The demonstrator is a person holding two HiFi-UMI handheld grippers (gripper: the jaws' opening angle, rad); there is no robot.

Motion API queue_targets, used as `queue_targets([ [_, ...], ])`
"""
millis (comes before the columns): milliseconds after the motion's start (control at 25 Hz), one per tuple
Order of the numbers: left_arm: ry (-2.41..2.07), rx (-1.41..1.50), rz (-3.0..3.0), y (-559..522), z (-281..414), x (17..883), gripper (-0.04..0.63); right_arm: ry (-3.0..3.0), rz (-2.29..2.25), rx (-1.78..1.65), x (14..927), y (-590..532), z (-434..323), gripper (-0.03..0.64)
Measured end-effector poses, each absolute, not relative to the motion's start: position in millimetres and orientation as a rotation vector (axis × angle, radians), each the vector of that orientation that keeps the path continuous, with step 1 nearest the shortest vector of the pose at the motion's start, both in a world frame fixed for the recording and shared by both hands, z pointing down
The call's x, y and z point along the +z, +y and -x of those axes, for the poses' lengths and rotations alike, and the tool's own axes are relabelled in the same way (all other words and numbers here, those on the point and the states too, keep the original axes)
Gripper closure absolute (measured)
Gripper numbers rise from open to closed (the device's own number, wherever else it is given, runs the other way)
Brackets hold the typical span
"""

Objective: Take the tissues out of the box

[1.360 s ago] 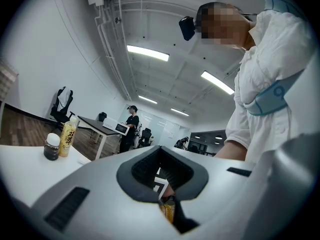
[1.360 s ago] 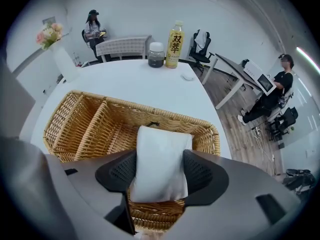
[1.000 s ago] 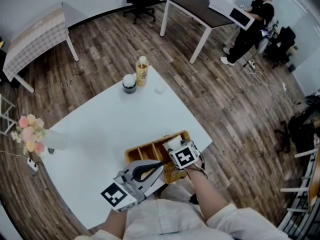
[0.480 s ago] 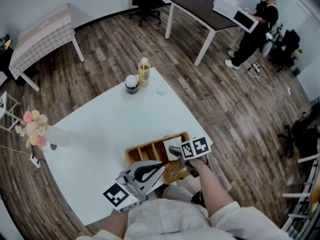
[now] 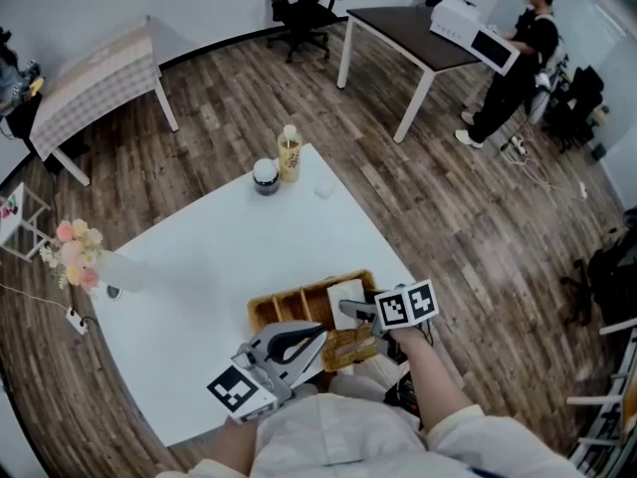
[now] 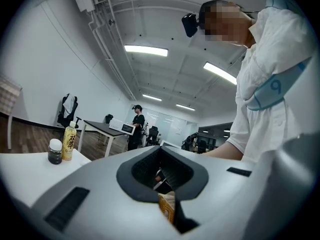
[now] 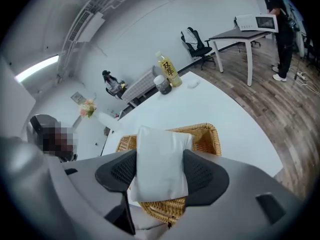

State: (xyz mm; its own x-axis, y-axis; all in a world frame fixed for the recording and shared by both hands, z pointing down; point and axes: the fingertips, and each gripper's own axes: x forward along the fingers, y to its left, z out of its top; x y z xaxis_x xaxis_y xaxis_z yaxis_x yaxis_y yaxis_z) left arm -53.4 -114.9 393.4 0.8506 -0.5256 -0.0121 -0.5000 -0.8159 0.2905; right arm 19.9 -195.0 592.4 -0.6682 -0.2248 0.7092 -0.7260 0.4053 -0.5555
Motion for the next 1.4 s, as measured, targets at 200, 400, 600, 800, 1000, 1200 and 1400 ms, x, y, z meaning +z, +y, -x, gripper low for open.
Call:
queue_targets([
  [200, -0.796, -0.127, -2.765, -115, 43, 388, 0.594, -2.284, -0.74, 1.216, 557, -191, -9, 0.319],
  [400, -0.814, -0.103, -2.775, -114, 34, 387, 0.594, -2.425, -0.69, 1.174, 523, -189, -1, 0.319],
  [600, -0.839, -0.101, -2.778, -111, 28, 380, 0.594, -2.582, -0.647, 1.121, 489, -188, 7, 0.319],
  [800, -0.873, -0.101, -2.78, -110, 25, 372, 0.594, -2.738, -0.592, 1.038, 458, -183, 9, 0.319],
  [1000, -0.896, -0.097, -2.799, -106, 17, 367, 0.594, -2.847, -0.559, 0.98, 434, -176, 9, 0.319],
  [1200, -0.898, -0.09, -2.797, -105, 13, 366, 0.594, -2.923, -0.539, 0.914, 419, -174, 11, 0.319],
  [1400, -0.892, -0.082, -2.793, -104, 14, 366, 0.594, -2.966, -0.547, 0.858, 409, -175, 10, 0.318],
])
